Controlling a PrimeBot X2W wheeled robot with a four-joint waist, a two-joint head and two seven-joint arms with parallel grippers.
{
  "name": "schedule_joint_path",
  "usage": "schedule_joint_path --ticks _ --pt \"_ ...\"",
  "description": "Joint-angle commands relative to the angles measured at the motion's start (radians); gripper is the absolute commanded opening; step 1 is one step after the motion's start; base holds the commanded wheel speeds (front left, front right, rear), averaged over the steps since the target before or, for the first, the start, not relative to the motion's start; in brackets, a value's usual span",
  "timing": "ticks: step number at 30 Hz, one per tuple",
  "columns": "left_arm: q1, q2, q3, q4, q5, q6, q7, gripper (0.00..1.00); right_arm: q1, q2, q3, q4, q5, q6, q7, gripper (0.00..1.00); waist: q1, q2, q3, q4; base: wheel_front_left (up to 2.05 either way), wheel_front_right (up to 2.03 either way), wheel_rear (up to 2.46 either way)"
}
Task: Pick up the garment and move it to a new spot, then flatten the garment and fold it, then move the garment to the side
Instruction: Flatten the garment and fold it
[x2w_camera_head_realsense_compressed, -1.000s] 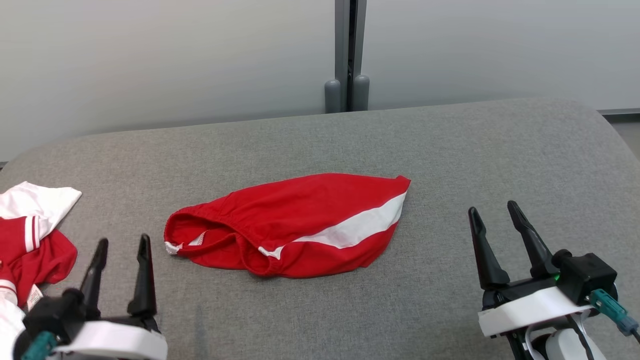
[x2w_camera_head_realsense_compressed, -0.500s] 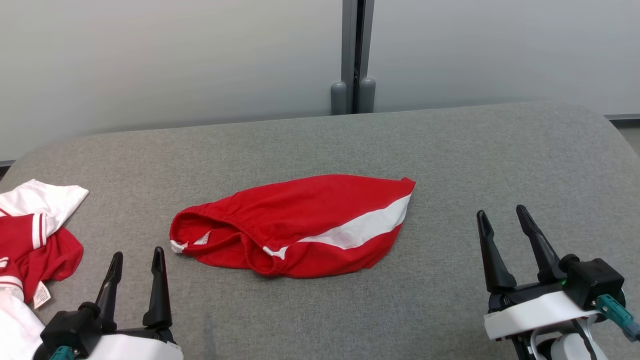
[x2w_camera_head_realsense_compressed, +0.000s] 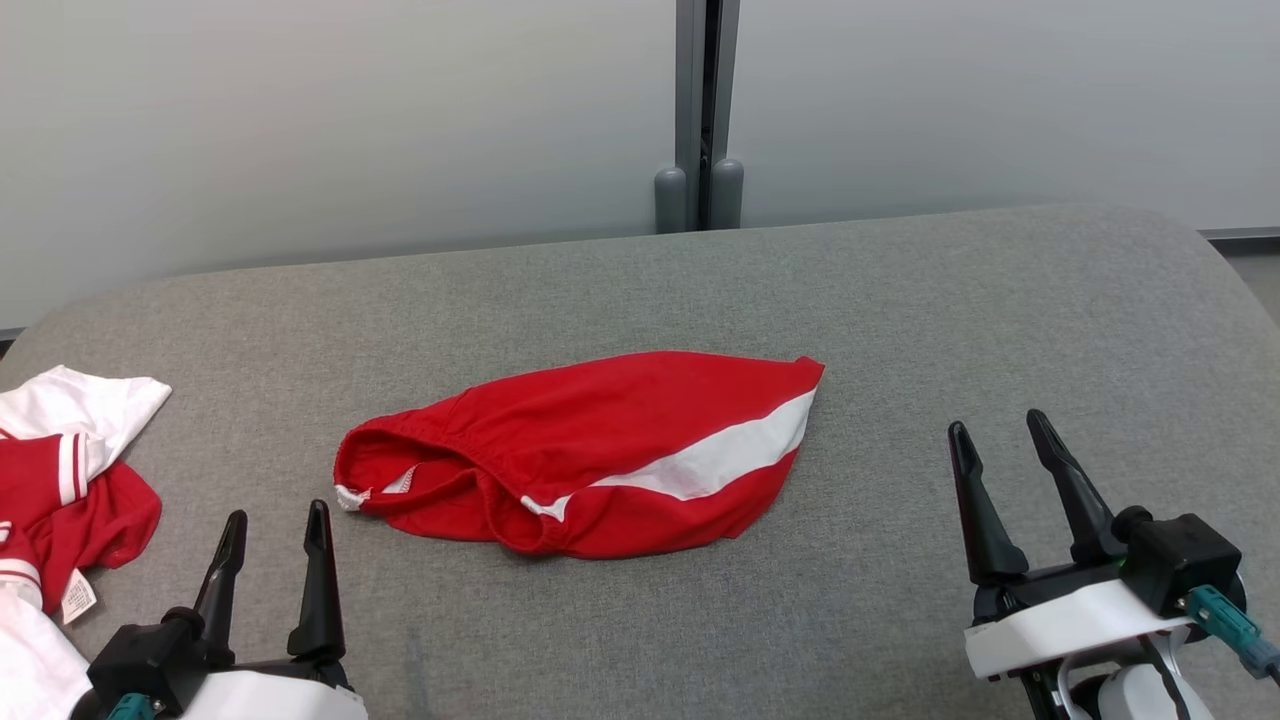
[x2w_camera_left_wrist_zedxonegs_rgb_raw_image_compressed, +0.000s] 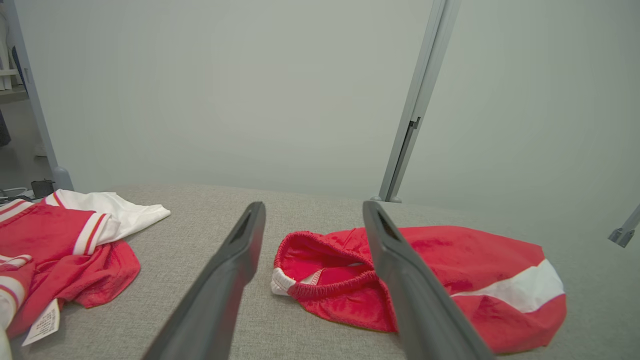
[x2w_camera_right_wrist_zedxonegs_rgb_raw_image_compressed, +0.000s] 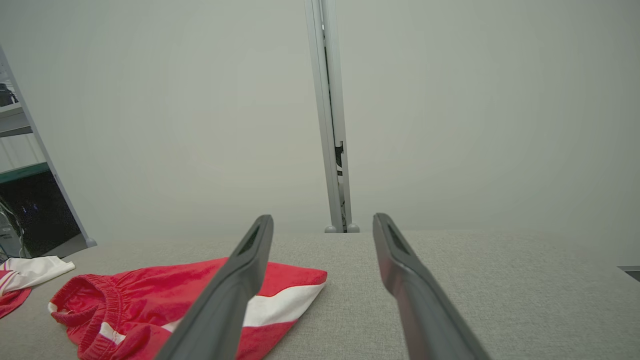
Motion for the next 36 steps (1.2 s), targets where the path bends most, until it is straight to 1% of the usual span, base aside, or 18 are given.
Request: schedule_joint_path --ticks 1,10,15,17,19,25,28,32,36 --pt "-0.013 0.000 0.004 0.001 0.007 -0.004 -0.005 1.00 -0.006 -0.006 0.000 0.000 0.008 0.002 0.000 1.00 0.0000 0.0000 0.000 0.000 0.00 0.00 0.00" --pt "-0.017 0.001 -0.003 0.014 0.016 -0.008 -0.003 1.00 -0.010 -0.009 0.004 0.005 0.008 0.002 0.000 1.00 0.0000 0.0000 -0.001 -0.002 0.00 0.00 0.00" --pt "-0.039 -0.003 -0.041 0.016 0.018 -0.019 0.049 1.00 -0.015 -0.009 0.007 0.008 0.009 0.002 0.000 1.00 0.0000 0.0000 0.001 -0.007 0.00 0.00 0.00" --pt "-0.057 -0.007 -0.064 0.017 0.009 -0.028 0.097 1.00 -0.020 -0.010 0.009 0.008 0.009 0.002 0.000 1.00 0.0000 0.0000 0.004 -0.012 0.00 0.00 0.00" --pt "-0.080 -0.009 -0.091 0.013 -0.005 -0.047 0.157 1.00 -0.025 -0.010 0.012 0.006 0.009 0.002 0.000 1.00 0.0000 0.0000 0.010 -0.019 0.00 0.00 0.00" --pt "-0.161 0.014 -0.163 0.053 -0.037 -0.104 0.369 1.00 -0.046 -0.012 0.028 0.004 0.011 0.002 0.000 1.00 0.0000 0.0000 0.029 -0.049 0.00 0.00 0.00" --pt "-0.194 0.025 -0.197 0.090 -0.051 -0.124 0.479 1.00 -0.055 -0.010 0.031 0.004 0.012 0.002 0.000 1.00 0.0000 0.0000 0.043 -0.071 0.00 0.00 0.00" --pt "-0.238 0.032 -0.215 0.123 -0.072 -0.137 0.578 1.00 -0.069 -0.008 0.031 0.004 0.013 0.002 0.000 1.00 0.0000 0.0000 0.064 -0.097 0.00 0.00 0.00" --pt "-0.277 0.032 -0.214 0.153 -0.093 -0.132 0.642 1.00 -0.079 -0.004 0.036 0.002 0.014 0.002 0.000 1.00 0.0000 0.0000 0.086 -0.123 0.00 0.00 0.00"
